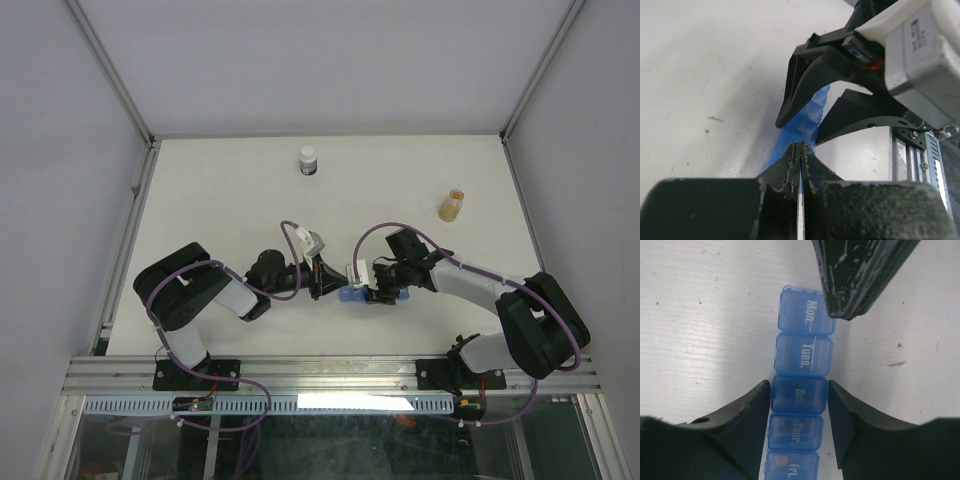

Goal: Sort the pills into containers

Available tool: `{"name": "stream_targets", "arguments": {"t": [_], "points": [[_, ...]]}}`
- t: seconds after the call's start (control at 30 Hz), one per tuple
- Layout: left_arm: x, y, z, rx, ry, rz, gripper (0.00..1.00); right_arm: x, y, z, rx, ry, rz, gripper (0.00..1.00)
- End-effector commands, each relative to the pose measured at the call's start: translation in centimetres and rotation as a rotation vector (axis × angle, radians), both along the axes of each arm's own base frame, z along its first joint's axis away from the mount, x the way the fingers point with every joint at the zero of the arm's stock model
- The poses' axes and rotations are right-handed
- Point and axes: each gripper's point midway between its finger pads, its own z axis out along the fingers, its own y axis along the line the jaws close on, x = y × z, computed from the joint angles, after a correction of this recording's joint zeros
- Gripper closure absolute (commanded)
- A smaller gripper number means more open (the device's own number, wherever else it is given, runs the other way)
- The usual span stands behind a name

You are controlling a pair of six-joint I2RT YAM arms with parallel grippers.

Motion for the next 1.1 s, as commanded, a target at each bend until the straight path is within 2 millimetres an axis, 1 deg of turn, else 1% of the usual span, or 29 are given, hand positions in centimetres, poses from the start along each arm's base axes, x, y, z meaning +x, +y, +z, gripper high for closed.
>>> {"name": "stream_targets", "arguments": {"t": [0.0,0.07,0.1,0.23,0.3,0.37,0.43,0.5,0.57,0.67,0.7,0.77,0.9,1.07], "points": [[-0.5,-0.5,0.5,0.024,0.064,-0.026,1.0,0.0,0.6,0.5,0.022,-0.015,0.024,0.48],[-1.0,-0.4,-0.6,0.056,0.119,-0.018,1.0,0.1,0.6,0.6,0.024,-0.018,0.023,0.48],[-1.3,-0.4,-1.5,0.081,0.149,-0.014,1.0,0.1,0.6,0.5,0.022,-0.017,0.022,0.48],[-1.7,-0.2,-6.2,0.217,0.325,0.016,1.0,0.1,0.6,0.5,0.019,-0.015,0.02,0.49],[-1.9,0.1,-7.2,0.24,0.365,0.035,1.0,0.1,0.5,0.5,0.018,-0.019,0.019,0.48],[-1.9,0.4,-7.5,0.251,0.379,0.055,1.0,0.2,0.5,0.5,0.016,-0.019,0.016,0.48],[-1.6,0.5,-6.9,0.246,0.359,0.068,1.0,0.2,0.5,0.4,0.015,-0.018,0.013,0.48],[-1.3,0.3,-5.8,0.228,0.326,0.069,1.0,0.3,0.5,0.5,0.014,-0.02,0.01,0.48],[-1.1,-0.2,-3.8,0.183,0.293,0.049,1.0,0.4,0.5,0.5,0.015,-0.023,0.01,0.48],[-1.2,-1.5,-0.2,0.094,0.258,-0.002,1.0,0.4,0.5,0.5,0.012,-0.023,0.008,0.48],[-1.1,-1.8,0.7,0.072,0.247,-0.013,1.0,0.4,0.5,0.5,0.012,-0.023,0.009,0.48],[-1.1,-2.2,1.8,0.046,0.236,-0.031,1.0,0.4,0.5,0.6,0.013,-0.025,0.009,0.48],[-0.9,-3.0,1.9,0.037,0.253,-0.049,1.0,0.3,0.5,0.5,0.012,-0.023,0.009,0.48],[-1.2,-3.5,0.8,0.058,0.283,-0.064,1.0,0.4,0.4,0.4,0.01,-0.022,0.008,0.49]]}}
